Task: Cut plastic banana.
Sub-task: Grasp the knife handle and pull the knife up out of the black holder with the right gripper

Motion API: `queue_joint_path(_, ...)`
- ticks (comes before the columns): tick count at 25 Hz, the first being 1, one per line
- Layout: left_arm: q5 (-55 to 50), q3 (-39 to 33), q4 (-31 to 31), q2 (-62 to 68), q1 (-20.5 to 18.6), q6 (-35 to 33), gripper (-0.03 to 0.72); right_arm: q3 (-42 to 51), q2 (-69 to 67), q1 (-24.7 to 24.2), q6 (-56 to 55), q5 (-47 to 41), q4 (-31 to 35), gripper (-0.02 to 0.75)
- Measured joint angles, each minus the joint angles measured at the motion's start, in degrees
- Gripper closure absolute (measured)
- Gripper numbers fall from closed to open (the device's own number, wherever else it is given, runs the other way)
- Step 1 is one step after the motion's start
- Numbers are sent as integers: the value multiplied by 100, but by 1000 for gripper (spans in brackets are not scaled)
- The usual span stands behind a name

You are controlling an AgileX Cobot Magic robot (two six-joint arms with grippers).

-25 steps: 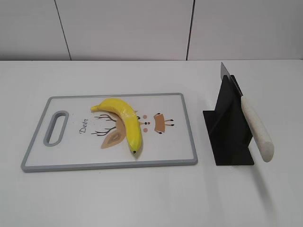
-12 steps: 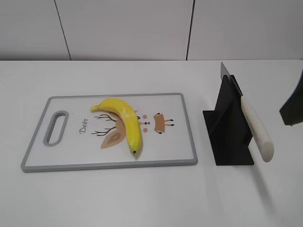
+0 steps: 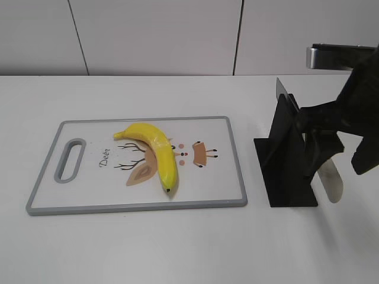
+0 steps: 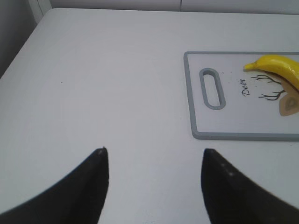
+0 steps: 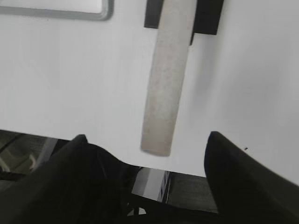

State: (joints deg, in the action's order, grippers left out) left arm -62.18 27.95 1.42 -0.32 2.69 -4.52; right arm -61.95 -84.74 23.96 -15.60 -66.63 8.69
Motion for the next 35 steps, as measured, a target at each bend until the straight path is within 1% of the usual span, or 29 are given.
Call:
queue_joint_path(5, 0, 0, 0, 0, 0, 0, 104, -11, -453, 0, -176, 424, -87, 162)
queue_joint_path(10, -6, 0, 0, 0, 0, 0, 105, -27, -848, 0, -265, 501, -89, 239)
queue_joint_path(13, -6, 0, 0, 0, 0, 0, 105, -27, -946, 0, -316, 506, -86, 271)
queue_joint_path(15, -6, 0, 0, 0, 0, 0, 105, -27, -950, 0, -344, 490, -86, 306)
queue_joint_path(18, -6, 0, 0, 0, 0, 3, 105, -27, -950, 0, -522, 427, -82, 386)
queue_joint_path(22, -6, 0, 0, 0, 0, 3, 105, -27, -950, 0, -618, 382, -62, 438)
queue_joint_path(23, -6, 0, 0, 0, 0, 3, 105, -27, -950, 0, -619, 375, -62, 461)
queue_joint_path(26, -6, 0, 0, 0, 0, 3, 105, -27, -950, 0, -665, 352, -70, 568)
queue_joint_path(35, 0, 0, 0, 0, 0, 3, 109, -27, -950, 0, -757, 352, -23, 566)
